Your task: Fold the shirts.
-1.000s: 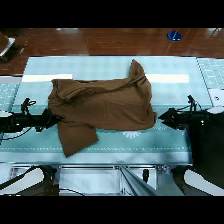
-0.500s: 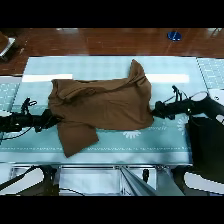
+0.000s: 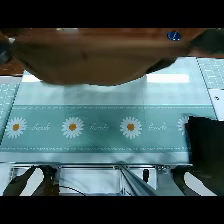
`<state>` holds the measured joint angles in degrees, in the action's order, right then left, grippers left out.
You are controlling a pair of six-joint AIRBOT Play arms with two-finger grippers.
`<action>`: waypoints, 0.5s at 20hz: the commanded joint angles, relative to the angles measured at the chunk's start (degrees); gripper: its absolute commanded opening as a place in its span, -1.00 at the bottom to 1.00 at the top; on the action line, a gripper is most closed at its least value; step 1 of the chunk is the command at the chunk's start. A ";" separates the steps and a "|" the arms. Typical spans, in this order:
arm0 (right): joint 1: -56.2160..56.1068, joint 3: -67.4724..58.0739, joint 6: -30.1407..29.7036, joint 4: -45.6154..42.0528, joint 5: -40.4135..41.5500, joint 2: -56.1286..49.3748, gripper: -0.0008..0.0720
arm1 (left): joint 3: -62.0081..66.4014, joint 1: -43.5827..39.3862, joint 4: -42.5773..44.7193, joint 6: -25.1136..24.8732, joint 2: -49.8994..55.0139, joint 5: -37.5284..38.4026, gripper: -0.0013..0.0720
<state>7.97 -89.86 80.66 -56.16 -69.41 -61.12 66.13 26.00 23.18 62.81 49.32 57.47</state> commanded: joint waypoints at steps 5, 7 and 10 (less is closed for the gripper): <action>0.15 -12.09 2.82 -14.08 -2.25 23.87 -0.90 | 26.32 0.02 20.83 2.95 -16.11 -6.01 -0.92; 0.15 -12.09 3.23 -15.23 -5.29 28.09 -0.90 | 26.51 -0.26 26.86 5.97 -20.63 -5.29 -0.92; 0.15 -12.09 5.99 -18.40 -11.74 32.22 -0.90 | 26.49 -4.07 37.20 10.08 -25.81 -1.46 -0.92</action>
<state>8.08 -101.43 84.27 -70.67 -75.68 -33.87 91.11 24.38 48.34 68.27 28.47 53.78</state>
